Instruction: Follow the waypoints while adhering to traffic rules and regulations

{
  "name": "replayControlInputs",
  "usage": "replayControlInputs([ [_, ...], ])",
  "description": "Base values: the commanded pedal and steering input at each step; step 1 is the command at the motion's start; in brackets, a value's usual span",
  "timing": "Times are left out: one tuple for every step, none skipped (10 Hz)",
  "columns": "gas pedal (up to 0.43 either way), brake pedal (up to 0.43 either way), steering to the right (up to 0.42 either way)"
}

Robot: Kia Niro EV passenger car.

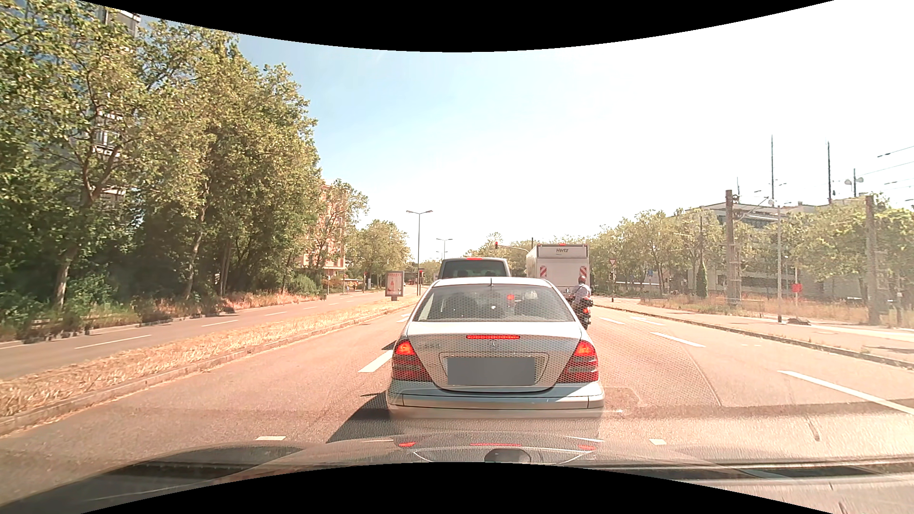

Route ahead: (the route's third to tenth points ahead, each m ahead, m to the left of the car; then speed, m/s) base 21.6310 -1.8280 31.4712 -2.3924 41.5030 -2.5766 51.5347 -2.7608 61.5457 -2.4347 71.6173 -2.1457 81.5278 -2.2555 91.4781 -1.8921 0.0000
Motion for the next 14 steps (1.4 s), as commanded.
replayControlInputs([
  [0.0,0.213,0.089],
  [0.0,0.213,0.089],
  [0.0,0.213,0.09],
  [0.0,0.213,0.089],
  [0.0,0.213,0.09],
  [0.0,0.213,0.089],
  [0.0,0.213,0.09],
  [0.0,0.213,0.089],
  [0.0,0.213,0.089],
  [0.0,0.213,0.09],
  [0.0,0.213,0.09],
  [0.0,0.213,0.089],
  [0.0,0.213,0.089],
  [0.0,0.213,0.089],
])
